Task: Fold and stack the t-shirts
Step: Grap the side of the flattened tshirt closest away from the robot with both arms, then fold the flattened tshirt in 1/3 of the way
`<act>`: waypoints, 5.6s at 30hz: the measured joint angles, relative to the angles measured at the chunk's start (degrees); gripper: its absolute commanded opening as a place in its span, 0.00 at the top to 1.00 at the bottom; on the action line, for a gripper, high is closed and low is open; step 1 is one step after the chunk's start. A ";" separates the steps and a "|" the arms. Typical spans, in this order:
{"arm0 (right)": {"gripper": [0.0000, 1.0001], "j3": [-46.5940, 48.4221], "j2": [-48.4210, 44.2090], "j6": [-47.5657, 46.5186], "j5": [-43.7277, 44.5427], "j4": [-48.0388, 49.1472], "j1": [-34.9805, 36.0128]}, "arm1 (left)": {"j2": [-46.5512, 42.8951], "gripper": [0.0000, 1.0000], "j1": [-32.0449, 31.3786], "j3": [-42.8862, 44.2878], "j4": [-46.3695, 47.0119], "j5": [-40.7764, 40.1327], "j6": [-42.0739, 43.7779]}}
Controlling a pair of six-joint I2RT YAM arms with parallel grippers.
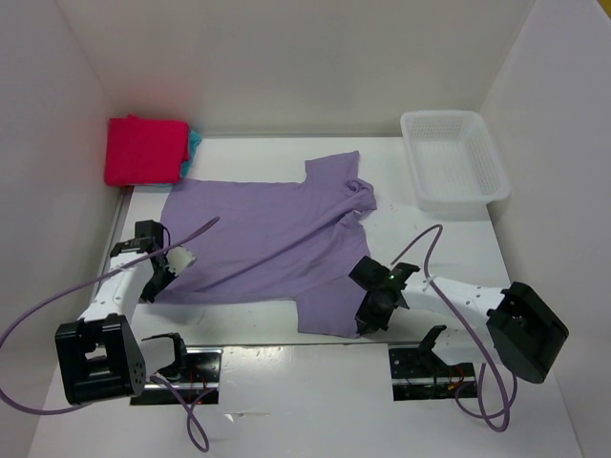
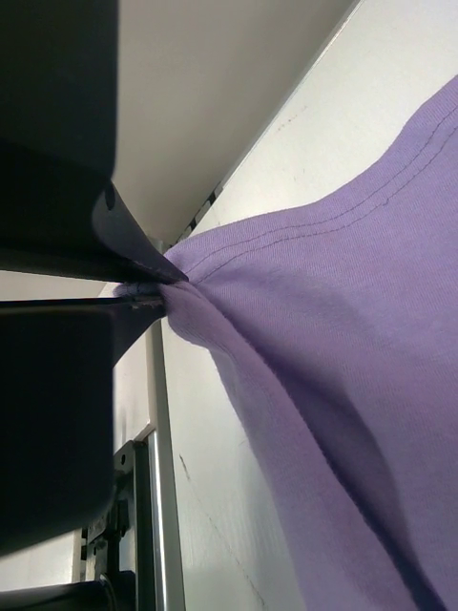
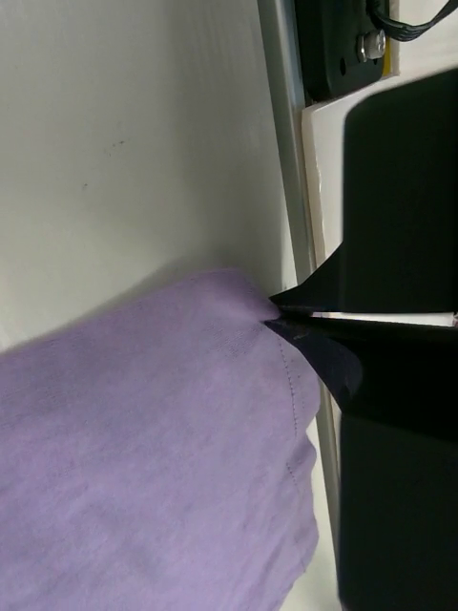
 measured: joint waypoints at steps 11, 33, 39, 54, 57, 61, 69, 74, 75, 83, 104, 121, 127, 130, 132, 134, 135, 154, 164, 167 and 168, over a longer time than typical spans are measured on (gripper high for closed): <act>1.00 13.68 -13.05 8.13 9.42 -14.23 8.20 | -3.19 0.86 0.04 2.19 -3.52 2.54 1.22; 1.00 31.76 -11.72 21.88 21.31 -30.01 20.26 | -6.10 0.87 0.04 3.56 -6.69 6.78 6.16; 1.00 35.12 -8.63 1.77 22.75 -23.50 -3.85 | 2.99 0.90 0.04 9.31 -4.50 10.73 5.35; 1.00 36.59 14.71 -32.06 16.26 -4.24 -25.14 | 17.31 0.98 1.66 18.53 7.41 14.14 -4.72; 1.00 37.77 18.01 -34.62 15.82 -3.30 -25.33 | 20.98 0.98 1.66 19.91 9.68 13.99 -5.20; 1.00 40.39 20.44 -37.18 15.63 -2.21 -25.83 | 25.66 0.98 1.66 22.36 11.37 13.33 -5.62; 1.00 42.75 26.58 -39.98 14.73 -0.92 -26.69 | 32.35 0.94 1.51 25.59 14.05 11.32 -6.27; 0.66 43.67 30.21 -41.31 13.46 -0.94 -26.71 | 33.62 0.83 0.74 25.59 15.08 9.79 -6.32; 0.53 44.39 30.77 -41.64 13.33 -0.90 -26.73 | 33.70 0.79 0.57 25.59 15.41 9.44 -6.27; 0.28 47.69 29.79 -40.76 16.39 -0.98 -26.75 | 35.50 0.51 1.66 28.65 16.68 6.10 -7.45; 0.22 12.87 8.92 -17.29 7.58 0.81 -22.51 | 32.57 0.41 10.34 20.76 8.66 14.58 -6.40; 1.00 9.20 0.48 -10.23 9.29 -1.44 -19.54 | 29.16 1.00 8.90 16.52 8.92 14.91 -5.33; 1.00 10.51 -6.10 -2.40 11.23 -8.59 -8.13 | 21.38 1.00 10.49 9.29 4.22 11.21 -1.29; 1.00 10.64 -6.93 1.46 11.13 -11.28 -4.87 | 18.56 1.00 10.51 7.65 1.88 8.46 0.07; 0.96 10.64 -8.17 3.85 10.91 -12.61 -3.04 | 18.10 0.99 10.51 6.93 1.14 6.80 0.42; 0.74 10.62 -10.16 6.49 10.38 -13.60 -1.57 | 18.10 0.93 10.97 6.25 0.59 5.33 1.11; 0.64 10.60 -11.23 7.54 10.12 -14.03 -1.07 | 18.01 0.74 11.34 5.86 0.42 4.66 1.33; 0.91 27.69 5.95 3.52 16.98 -20.55 -1.27 | 17.33 0.01 1.16 41.00 -1.25 0.92 0.87; 1.00 11.65 11.10 -8.72 12.63 -5.49 -23.06 | 18.75 0.00 -48.11 35.06 6.56 22.84 -0.22; 1.00 11.06 9.27 -10.43 11.82 -3.67 -26.05 | 23.41 0.00 -53.46 34.93 8.81 27.28 -0.44; 1.00 11.10 8.81 -10.78 11.56 -2.91 -26.73 | 24.94 0.00 -55.10 34.93 9.68 27.67 -0.48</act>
